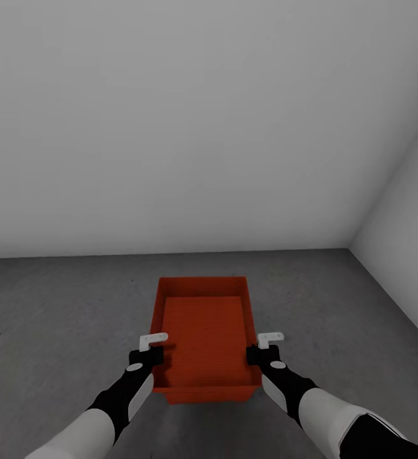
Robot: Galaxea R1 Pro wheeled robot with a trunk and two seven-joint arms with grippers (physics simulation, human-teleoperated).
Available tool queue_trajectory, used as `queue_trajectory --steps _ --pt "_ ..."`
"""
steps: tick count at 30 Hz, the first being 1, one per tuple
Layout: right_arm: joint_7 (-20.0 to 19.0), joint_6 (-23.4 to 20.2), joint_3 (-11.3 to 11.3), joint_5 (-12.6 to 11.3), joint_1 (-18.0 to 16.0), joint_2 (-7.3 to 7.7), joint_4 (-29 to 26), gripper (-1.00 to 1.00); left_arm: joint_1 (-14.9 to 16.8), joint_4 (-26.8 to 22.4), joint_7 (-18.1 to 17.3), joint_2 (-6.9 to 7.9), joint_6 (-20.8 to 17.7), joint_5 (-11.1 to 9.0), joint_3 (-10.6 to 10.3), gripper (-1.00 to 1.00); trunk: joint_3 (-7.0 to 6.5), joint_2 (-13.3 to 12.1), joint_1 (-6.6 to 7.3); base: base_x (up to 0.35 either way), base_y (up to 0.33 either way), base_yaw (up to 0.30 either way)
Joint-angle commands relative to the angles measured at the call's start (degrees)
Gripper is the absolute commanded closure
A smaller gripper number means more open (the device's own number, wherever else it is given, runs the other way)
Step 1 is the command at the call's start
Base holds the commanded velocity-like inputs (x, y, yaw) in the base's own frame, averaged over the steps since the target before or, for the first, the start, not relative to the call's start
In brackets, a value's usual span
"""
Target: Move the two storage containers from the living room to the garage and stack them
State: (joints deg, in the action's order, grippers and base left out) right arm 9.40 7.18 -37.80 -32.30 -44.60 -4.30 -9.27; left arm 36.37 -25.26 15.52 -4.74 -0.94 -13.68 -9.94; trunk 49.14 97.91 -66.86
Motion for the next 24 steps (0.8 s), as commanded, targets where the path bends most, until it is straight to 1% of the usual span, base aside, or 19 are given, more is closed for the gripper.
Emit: queue_trajectory --steps 1,7,24 --pt "0.1 0.4 3.1 -1.8 0.0 -0.02 0.2 1.00 0.0 -0.2 1.0 0.00 0.9 0.7 0.5 1.00 0.04 0.0 0.01 0.000 0.000 0.000" --pt "0.1 0.2 3.2 -1.8 0.0 -0.05 0.2 1.00 0.0 -0.2 1.0 0.00 0.9 0.7 0.5 1.00 0.35 0.0 0.01 0.000 0.000 0.000" --pt "0.1 0.2 3.2 -1.8 0.0 0.00 0.2 1.00 0.0 -0.2 0.9 0.00 0.9 0.7 0.5 1.00 1.85 0.0 0.01 0.000 0.000 0.008"
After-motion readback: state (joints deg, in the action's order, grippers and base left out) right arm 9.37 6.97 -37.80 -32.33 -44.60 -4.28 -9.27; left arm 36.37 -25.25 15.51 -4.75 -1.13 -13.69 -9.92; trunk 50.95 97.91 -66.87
